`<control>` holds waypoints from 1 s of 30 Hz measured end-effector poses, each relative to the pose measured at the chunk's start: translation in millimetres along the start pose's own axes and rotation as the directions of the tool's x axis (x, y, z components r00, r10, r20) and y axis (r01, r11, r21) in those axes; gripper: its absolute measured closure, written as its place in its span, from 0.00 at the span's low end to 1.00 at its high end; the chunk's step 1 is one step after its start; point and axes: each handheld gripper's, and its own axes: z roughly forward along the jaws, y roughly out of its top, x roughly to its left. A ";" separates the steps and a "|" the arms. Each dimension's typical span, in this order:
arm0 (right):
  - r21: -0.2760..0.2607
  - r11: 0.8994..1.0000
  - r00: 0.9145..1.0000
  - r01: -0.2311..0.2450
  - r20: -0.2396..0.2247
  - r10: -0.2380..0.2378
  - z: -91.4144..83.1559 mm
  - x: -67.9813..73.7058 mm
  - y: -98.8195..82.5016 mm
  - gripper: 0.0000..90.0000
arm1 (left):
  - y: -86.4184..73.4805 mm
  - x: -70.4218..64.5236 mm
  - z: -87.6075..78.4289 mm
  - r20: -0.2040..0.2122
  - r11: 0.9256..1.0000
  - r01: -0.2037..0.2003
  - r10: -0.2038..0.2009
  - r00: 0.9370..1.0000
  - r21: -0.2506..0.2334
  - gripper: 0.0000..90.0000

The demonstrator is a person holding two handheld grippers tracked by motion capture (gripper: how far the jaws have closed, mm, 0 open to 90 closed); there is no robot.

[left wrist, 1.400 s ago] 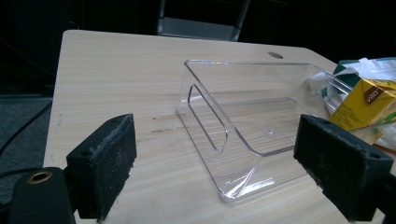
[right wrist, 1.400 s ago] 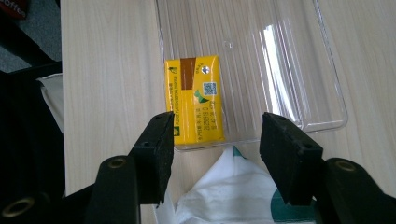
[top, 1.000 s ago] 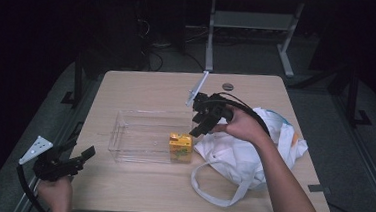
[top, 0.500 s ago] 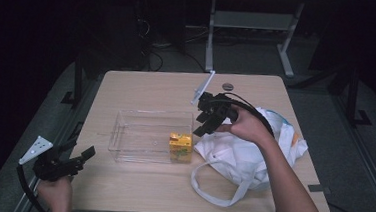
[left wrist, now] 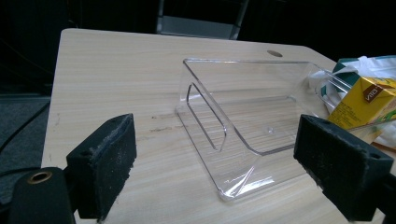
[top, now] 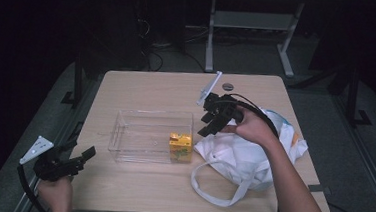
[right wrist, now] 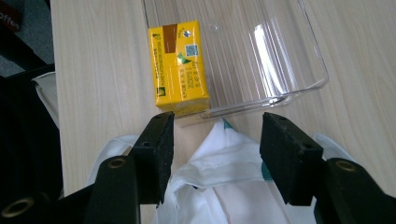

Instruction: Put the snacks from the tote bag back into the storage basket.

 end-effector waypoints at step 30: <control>-0.027 0.997 0.997 -0.075 0.022 0.076 -10.0 -5.5 -39.0 0.49 | -0.4 0.3 1.0 0.003 1.000 -0.008 0.008 1.000 0.006 0.14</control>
